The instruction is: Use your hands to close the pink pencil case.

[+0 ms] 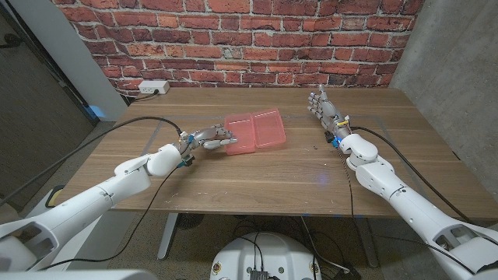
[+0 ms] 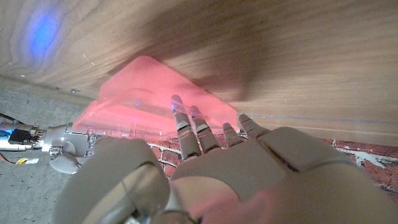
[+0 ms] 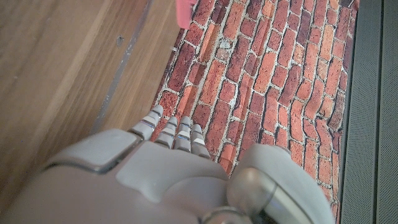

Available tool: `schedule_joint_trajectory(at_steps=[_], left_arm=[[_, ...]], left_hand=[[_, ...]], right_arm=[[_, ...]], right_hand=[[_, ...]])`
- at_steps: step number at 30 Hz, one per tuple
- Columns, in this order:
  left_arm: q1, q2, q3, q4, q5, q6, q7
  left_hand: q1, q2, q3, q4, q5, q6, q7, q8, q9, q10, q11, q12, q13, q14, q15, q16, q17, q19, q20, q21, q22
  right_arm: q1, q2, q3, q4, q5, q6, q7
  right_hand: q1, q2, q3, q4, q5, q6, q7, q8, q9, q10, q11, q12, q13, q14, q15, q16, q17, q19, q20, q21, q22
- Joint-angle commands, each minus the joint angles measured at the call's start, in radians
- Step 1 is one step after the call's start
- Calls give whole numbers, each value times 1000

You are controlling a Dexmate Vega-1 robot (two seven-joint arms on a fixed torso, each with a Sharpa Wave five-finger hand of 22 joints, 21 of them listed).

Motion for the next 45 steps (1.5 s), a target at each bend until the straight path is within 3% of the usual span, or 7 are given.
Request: schedule_joint_trajectory(at_steps=[1, 18, 27, 30, 38, 43, 45], left_arm=[[-4, 2, 12, -2, -19, 35, -36], [-16, -17, 4, 12, -23, -18, 15], [-11, -30, -6, 13, -23, -48, 55], [-15, -31, -5, 15, -16, -56, 60], [-16, -35, -3, 16, -12, -53, 57], [-15, -42, -3, 22, -16, -54, 61], [-16, -44, -2, 25, -18, -55, 59]], left_hand=[[-1, -3, -6, 2, -3, 16, 3, 5, 2, 20, -2, 5, 3, 11, -90, 6, 4, 7, 6, 5, 3], [-3, -1, -7, 2, -5, 46, 11, 8, 2, 41, -2, 0, 3, 28, -100, 6, 3, 25, 5, 9, 1], [1, 0, -6, -1, -6, -30, -27, -36, 1, 23, 0, -27, 4, 38, -102, -1, 3, 37, 4, 9, 1], [2, -1, -7, -2, -6, -19, -24, -33, 1, 24, -1, -29, 4, 41, -105, -1, 2, 39, 3, 9, 0], [4, -2, -7, -3, -5, -3, -20, -29, 1, 34, -4, -30, 4, 45, -107, -2, 2, 41, 1, 9, 0], [5, -3, -7, -4, -5, 2, -19, -29, 1, 39, -2, -30, 4, 48, -108, -2, 2, 43, 1, 9, 0], [6, -3, -7, -4, -5, 3, -17, -29, 1, 40, -3, -30, 4, 49, -108, -2, 2, 43, 1, 9, 0]], right_arm=[[12, 4, -3, 14, 0, -1, 6], [16, -3, -4, 12, -3, -3, 15], [-24, -59, -8, -74, -17, -70, -6], [-29, -84, -15, -102, -38, -88, -6], [-41, -144, -20, -182, -57, -166, -13], [-58, -189, -22, -248, -85, -252, -60], [-63, -194, -19, -254, -67, -284, -59]], right_hand=[[2, 1, 3, 0, -1, -3, 0, 4, 5, -2, 2, 8, 1, -6, 3, 7, 5, -9, 2, 6, 4], [2, 2, 5, 0, -2, -3, 0, 4, 5, -2, 4, 9, 1, -6, 3, 7, 4, -10, 2, 6, 4], [-6, 3, 6, 2, -6, -18, -62, 3, 6, 108, -30, 52, 7, -4, 31, 11, 8, -26, 37, 5, 5], [-14, 4, 5, 6, -9, -19, -58, 7, 6, 132, 1, 59, 12, 71, 42, 33, 12, 84, 47, 49, 13], [-18, 0, 2, 7, -10, -23, -45, 7, 6, 179, 13, 73, 11, 130, 43, 45, 13, 129, 55, 65, 20], [-23, -7, -3, 8, -10, -38, -33, 7, 7, 209, 31, 70, 6, 294, 65, 73, 13, 294, 52, 123, 27], [-22, -9, -3, 7, -10, -36, -33, 8, 7, 218, 27, 71, 6, 319, 63, 76, 12, 318, 49, 131, 27]])
